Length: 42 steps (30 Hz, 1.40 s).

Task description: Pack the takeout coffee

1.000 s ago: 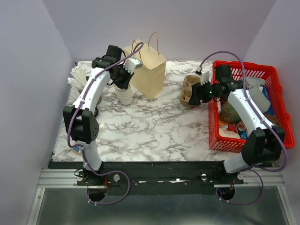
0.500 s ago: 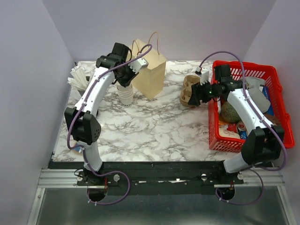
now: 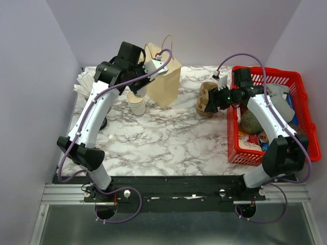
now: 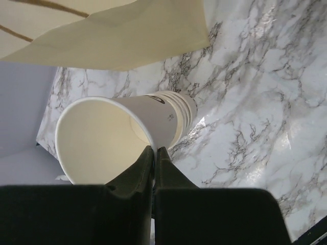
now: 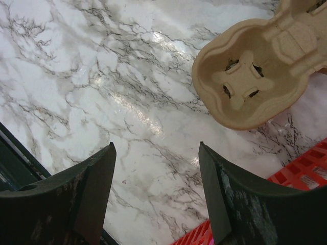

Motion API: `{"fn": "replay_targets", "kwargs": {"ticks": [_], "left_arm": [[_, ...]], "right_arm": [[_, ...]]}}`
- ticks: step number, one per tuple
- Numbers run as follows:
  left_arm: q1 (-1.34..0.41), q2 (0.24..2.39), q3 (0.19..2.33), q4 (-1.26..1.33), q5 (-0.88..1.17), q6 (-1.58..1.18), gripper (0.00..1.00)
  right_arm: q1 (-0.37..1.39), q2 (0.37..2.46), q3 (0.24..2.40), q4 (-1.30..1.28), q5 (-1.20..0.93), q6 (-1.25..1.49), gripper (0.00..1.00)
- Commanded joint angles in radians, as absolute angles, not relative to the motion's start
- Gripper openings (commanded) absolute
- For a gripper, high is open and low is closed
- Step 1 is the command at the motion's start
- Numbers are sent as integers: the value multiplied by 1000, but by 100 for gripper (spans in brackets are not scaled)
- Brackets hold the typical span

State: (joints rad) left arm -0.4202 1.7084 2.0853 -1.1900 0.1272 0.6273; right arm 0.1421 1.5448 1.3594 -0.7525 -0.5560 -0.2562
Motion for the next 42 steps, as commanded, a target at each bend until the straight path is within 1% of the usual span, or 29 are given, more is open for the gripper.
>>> {"fn": "replay_targets", "kwargs": {"ticks": [1, 4, 5, 7, 8, 10, 14, 20, 23, 26, 32, 37, 42], "left_arm": [[-488, 1623, 2016, -1262, 234, 730, 0], [-526, 1528, 1857, -1250, 356, 830, 0], [-538, 1510, 1753, -1241, 368, 930, 0], [-569, 1453, 1648, -1207, 362, 1017, 0], [-572, 1436, 1558, -1156, 367, 1067, 0], [-580, 1413, 1481, -1126, 409, 1126, 0], [-612, 1373, 1292, -975, 461, 1143, 0], [-643, 1289, 1088, -763, 529, 1036, 0], [-673, 1252, 1011, -657, 534, 980, 0], [-690, 1227, 960, -618, 548, 944, 0], [-704, 1204, 910, -614, 554, 951, 0], [-712, 1212, 914, -641, 552, 985, 0], [-726, 1210, 896, -649, 467, 1060, 0]], "right_arm": [[138, 1559, 1387, -753, -578, -255, 75], [138, 1552, 1381, -750, -584, -253, 75], [138, 1551, 1385, -749, -586, -252, 75], [141, 1549, 1393, -746, -577, -249, 75], [140, 1548, 1397, -739, -578, -249, 75], [140, 1549, 1414, -735, -571, -250, 75], [140, 1551, 1422, -735, -565, -261, 75], [140, 1528, 1353, -724, -568, -262, 75], [140, 1526, 1325, -726, -578, -255, 75], [141, 1537, 1319, -732, -581, -253, 75], [141, 1551, 1322, -726, -580, -253, 75], [143, 1558, 1324, -723, -580, -253, 75], [143, 1559, 1331, -730, -578, -256, 75]]}}
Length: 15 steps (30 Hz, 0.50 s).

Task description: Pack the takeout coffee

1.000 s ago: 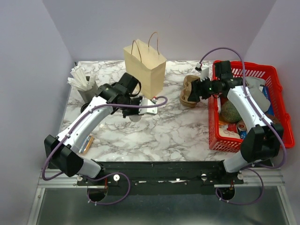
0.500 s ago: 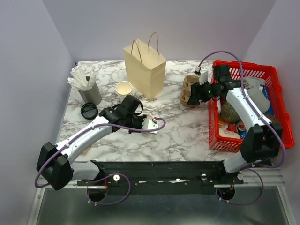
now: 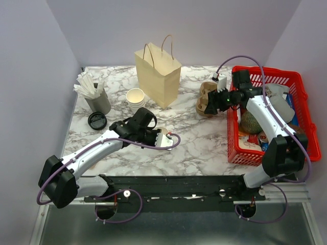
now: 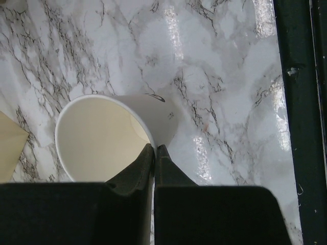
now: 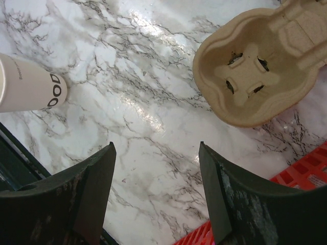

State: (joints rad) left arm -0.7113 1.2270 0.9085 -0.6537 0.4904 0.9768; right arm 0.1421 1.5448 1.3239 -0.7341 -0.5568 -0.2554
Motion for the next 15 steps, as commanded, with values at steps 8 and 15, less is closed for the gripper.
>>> {"fn": "replay_targets", "kwargs": {"ticks": [8, 15], "left_arm": [[-726, 1198, 917, -750, 396, 1155, 0], [-726, 1201, 905, -761, 407, 1124, 4]], "right_arm": [[141, 1557, 1319, -724, -589, -249, 75], [146, 1565, 1333, -727, -583, -247, 75]]}}
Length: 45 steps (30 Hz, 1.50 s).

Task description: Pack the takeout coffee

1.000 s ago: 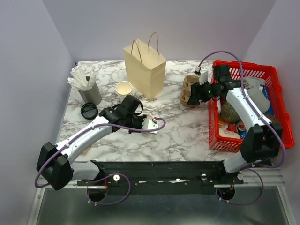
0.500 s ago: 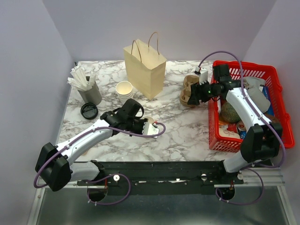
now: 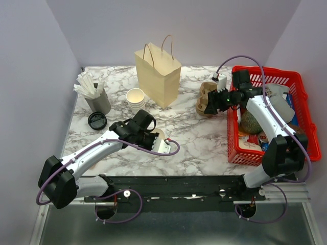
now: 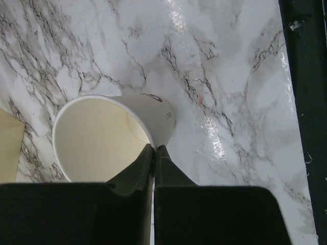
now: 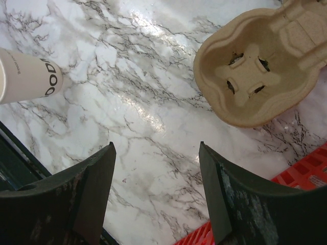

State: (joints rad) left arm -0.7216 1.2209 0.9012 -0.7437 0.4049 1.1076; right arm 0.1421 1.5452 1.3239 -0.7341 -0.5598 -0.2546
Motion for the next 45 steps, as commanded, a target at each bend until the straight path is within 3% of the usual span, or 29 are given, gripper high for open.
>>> {"fn": "replay_targets", "kwargs": {"ticks": [1, 4, 10, 16, 20, 25, 30, 35, 45], "left_arm": [[-726, 1198, 900, -753, 405, 1121, 16], [-724, 1177, 881, -729, 385, 1127, 35], [-723, 1143, 920, -762, 367, 1125, 56], [-709, 1062, 1046, -706, 355, 968, 60], [-657, 1038, 1141, -620, 185, 616, 68], [-318, 1049, 1134, -730, 178, 396, 75], [-109, 1238, 1210, -785, 143, 368, 70], [47, 1400, 1270, -776, 114, 290, 57], [182, 1416, 1161, -680, 176, 342, 51]], "right_arm": [[147, 1568, 1335, -729, -583, -248, 75], [149, 1578, 1347, -735, -589, -250, 75], [150, 1589, 1367, -741, -589, -253, 75], [152, 1582, 1393, -758, -581, -261, 75], [152, 1555, 1390, -765, -575, -278, 75], [170, 1548, 1387, -749, -569, -281, 77], [175, 1533, 1378, -738, -560, -285, 77], [178, 1502, 1339, -710, -548, -284, 78], [189, 1497, 1335, -713, -546, -291, 78]]}}
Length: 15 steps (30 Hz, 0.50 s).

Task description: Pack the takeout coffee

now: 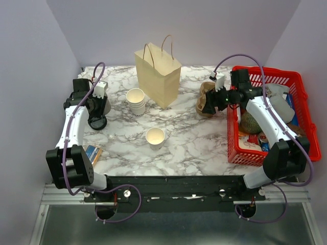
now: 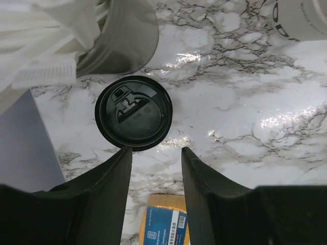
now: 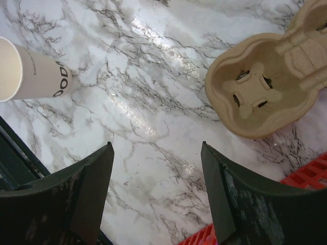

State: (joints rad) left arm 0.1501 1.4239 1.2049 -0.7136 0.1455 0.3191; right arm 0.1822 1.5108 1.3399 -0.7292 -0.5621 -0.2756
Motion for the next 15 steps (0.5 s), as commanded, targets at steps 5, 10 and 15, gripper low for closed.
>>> {"fn": "replay_targets", "kwargs": {"ticks": [5, 10, 15], "left_arm": [[183, 1466, 1147, -634, 219, 226, 46], [178, 1474, 1105, -508, 180, 69, 40], [170, 1508, 1101, -469, 117, 44, 38]], "right_arm": [[193, 1499, 1325, -692, -552, -278, 78], [193, 1486, 1313, -692, -542, -282, 78], [192, 1471, 1298, -692, -537, -290, 78]]}}
